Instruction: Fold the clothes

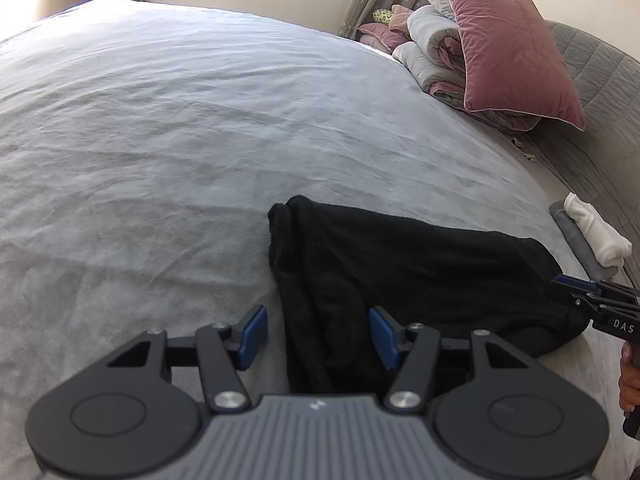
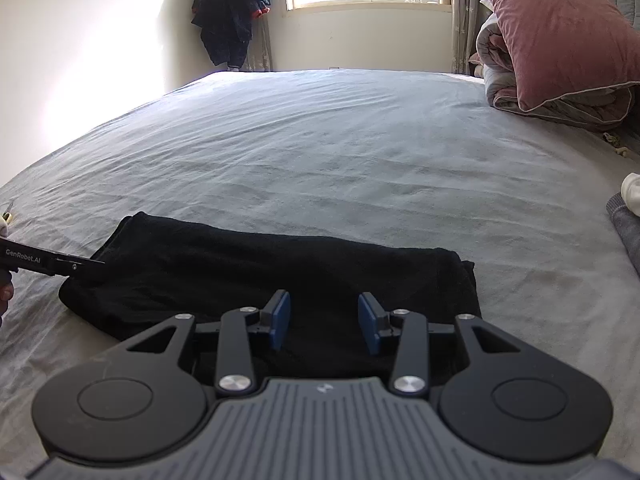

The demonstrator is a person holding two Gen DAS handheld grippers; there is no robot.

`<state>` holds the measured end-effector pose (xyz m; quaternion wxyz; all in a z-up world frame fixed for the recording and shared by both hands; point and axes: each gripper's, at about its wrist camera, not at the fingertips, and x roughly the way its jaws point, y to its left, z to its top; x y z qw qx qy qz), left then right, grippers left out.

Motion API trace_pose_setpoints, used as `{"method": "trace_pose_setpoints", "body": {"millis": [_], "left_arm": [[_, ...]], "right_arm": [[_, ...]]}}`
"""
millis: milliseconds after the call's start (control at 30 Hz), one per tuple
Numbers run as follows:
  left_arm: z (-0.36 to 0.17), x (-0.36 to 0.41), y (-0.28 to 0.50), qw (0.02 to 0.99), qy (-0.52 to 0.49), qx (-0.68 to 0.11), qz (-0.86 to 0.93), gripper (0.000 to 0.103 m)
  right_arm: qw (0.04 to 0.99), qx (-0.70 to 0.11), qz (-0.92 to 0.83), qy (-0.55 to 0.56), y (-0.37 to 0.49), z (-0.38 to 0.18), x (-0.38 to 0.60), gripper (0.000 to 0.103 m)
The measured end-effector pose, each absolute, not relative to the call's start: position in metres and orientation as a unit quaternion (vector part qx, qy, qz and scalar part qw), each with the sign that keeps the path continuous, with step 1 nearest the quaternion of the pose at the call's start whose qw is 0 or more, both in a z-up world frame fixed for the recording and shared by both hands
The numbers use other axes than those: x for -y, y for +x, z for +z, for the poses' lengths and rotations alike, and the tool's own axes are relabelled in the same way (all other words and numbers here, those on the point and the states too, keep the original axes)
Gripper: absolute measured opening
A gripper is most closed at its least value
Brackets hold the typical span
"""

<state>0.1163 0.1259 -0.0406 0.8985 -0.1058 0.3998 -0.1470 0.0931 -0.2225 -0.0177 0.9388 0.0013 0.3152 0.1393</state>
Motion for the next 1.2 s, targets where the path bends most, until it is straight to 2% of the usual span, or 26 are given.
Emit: {"method": "trace_pose_setpoints", "body": {"millis": [533, 867, 967, 1033, 1200], "left_arm": [[-0.043, -0.116, 0.113, 0.899, -0.104, -0.393, -0.163, 0.051], [-0.047, -0.121, 0.115, 0.890, -0.139, -0.398, -0.172, 0.034], [-0.048, -0.120, 0.115, 0.887, -0.144, -0.401, -0.178, 0.026], [-0.048, -0.118, 0.115, 0.887, -0.140, -0.400, -0.180, 0.016], [-0.037, -0.115, 0.113, 0.891, -0.153, -0.386, -0.183, 0.011]], "right_arm": [[0.936, -0.320, 0.146, 0.002, 0.095, -0.023, 0.216, 0.042], [0.936, -0.320, 0.147, 0.002, 0.096, -0.024, 0.215, 0.042], [0.936, -0.321, 0.148, 0.002, 0.096, -0.024, 0.214, 0.042], [0.935, -0.322, 0.149, 0.002, 0.096, -0.025, 0.213, 0.042], [0.935, -0.319, 0.153, 0.000, 0.096, -0.024, 0.212, 0.042]]}}
